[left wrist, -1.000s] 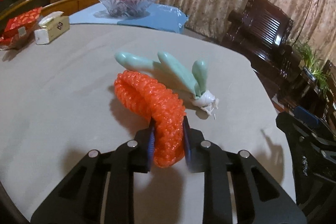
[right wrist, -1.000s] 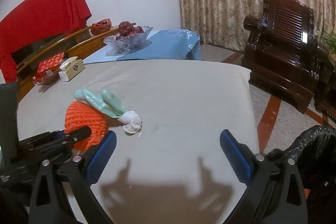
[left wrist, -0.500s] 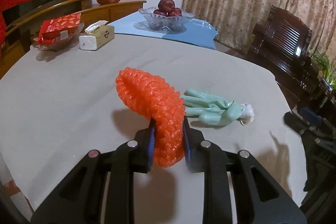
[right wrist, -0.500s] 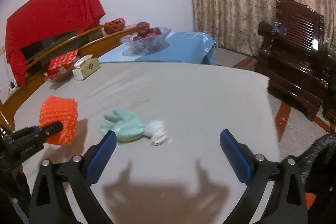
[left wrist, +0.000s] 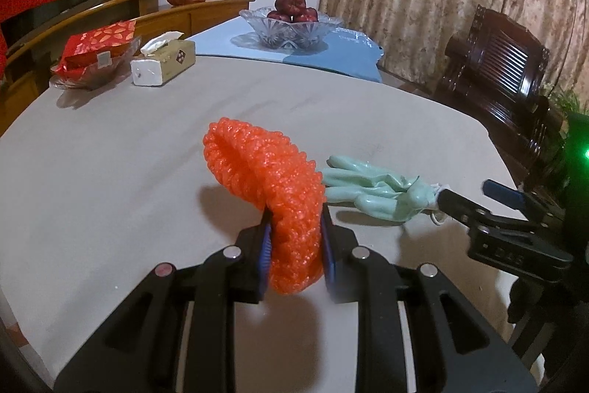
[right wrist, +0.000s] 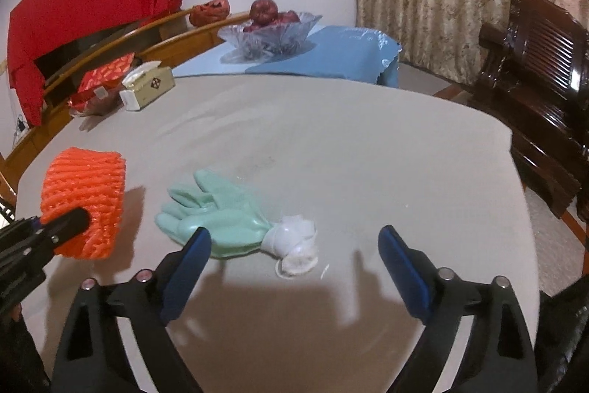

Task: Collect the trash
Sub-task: 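Grasp the mint-green glove by its white tissue end with the right gripper while the left holds the net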

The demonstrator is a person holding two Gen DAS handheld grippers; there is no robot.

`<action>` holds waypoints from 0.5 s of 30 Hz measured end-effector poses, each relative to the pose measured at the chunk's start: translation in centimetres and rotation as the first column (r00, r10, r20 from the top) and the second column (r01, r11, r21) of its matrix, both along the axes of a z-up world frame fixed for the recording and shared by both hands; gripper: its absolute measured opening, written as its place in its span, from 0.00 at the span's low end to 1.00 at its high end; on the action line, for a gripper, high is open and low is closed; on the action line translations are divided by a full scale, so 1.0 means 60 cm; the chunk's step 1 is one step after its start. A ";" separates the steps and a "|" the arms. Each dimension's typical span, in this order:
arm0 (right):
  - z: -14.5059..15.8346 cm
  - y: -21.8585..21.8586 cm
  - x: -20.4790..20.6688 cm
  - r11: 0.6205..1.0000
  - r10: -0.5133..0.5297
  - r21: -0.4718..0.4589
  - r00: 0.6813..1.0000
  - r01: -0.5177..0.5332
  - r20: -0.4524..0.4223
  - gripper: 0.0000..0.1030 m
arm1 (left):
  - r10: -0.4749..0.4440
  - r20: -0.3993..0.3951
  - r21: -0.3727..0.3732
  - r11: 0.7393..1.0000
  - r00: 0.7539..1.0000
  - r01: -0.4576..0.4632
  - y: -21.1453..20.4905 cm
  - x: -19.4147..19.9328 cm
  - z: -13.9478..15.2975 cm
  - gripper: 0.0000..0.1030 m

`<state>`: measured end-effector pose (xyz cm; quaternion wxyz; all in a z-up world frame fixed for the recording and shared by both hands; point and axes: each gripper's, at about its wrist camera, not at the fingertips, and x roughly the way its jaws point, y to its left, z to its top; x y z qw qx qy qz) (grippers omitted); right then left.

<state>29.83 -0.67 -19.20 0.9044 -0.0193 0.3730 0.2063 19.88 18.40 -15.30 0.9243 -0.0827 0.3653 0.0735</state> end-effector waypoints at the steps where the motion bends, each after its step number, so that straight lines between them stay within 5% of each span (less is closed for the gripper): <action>1: -0.002 0.003 0.005 1.000 0.004 0.003 1.000 -0.004 -0.008 0.84 | -0.001 0.000 0.000 1.000 1.000 0.001 0.000 0.004 -0.001 0.22; 9: -0.027 0.026 0.029 0.999 0.053 0.009 0.996 -0.052 -0.072 0.76 | 0.001 -0.003 -0.004 1.000 1.000 -0.001 0.000 0.015 -0.006 0.22; 11: -0.036 0.028 0.030 0.997 0.074 0.031 0.991 -0.071 -0.108 0.61 | 0.001 -0.007 -0.005 1.000 1.000 -0.001 0.001 0.017 -0.008 0.22; 15: -0.036 0.027 0.019 0.994 0.099 0.056 0.988 -0.093 -0.120 0.49 | 0.000 -0.012 -0.009 1.000 1.000 0.000 0.002 0.017 -0.009 0.22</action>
